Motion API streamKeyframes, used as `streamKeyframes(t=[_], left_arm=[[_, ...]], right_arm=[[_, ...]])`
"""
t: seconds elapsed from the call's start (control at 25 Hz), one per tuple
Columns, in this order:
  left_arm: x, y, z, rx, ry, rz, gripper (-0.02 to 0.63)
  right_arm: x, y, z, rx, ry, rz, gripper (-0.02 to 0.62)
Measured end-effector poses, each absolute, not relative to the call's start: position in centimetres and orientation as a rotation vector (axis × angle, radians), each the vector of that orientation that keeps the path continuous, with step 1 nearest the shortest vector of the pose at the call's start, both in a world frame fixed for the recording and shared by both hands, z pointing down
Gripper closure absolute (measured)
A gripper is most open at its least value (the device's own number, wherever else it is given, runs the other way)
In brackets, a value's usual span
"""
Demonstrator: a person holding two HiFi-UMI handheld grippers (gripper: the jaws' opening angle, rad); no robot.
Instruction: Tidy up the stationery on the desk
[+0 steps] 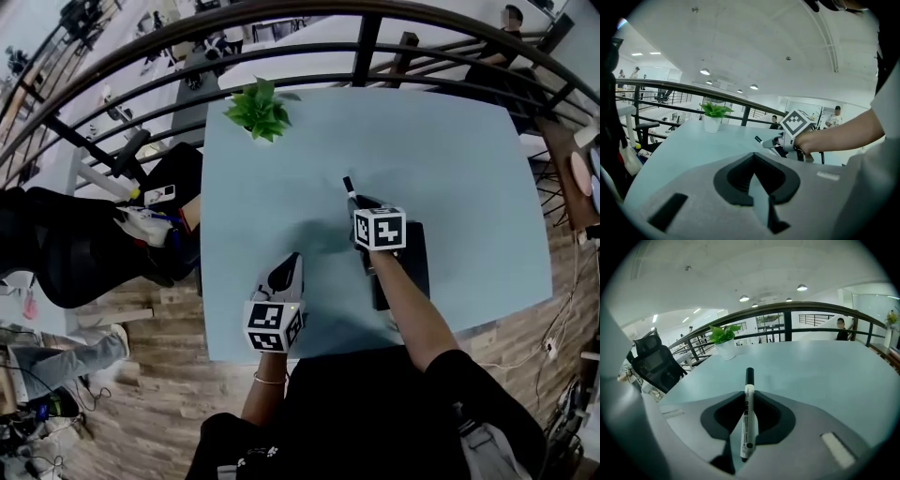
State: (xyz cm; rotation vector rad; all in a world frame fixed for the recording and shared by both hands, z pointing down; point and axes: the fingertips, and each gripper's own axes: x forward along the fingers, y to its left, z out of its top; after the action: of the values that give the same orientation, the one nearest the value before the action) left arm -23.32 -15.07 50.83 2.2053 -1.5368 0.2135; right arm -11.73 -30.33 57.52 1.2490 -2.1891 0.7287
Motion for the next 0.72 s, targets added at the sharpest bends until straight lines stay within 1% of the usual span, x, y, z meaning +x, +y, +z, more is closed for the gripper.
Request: streamKeyframes(t=[0.16,0.52,0.72], left_arm=[[-21.4,-15.9,50.3,2.236,-1.534,0.207,0.611],[-14.7,-16.2,50.3,2.29,-1.475,0.23,0.611],[-12.4,-16.6,50.0,2.305,-1.475,0.246,0.611]], right_arm=[[-8.1,-30.1,56.1,1.304,-2.217,0.737,0.523],[4.6,-26.8,56.0,1.471,-2.159,0.826,0.523],[9.6,-24.4,56.5,1.519,-2.119,0.863,0.523]])
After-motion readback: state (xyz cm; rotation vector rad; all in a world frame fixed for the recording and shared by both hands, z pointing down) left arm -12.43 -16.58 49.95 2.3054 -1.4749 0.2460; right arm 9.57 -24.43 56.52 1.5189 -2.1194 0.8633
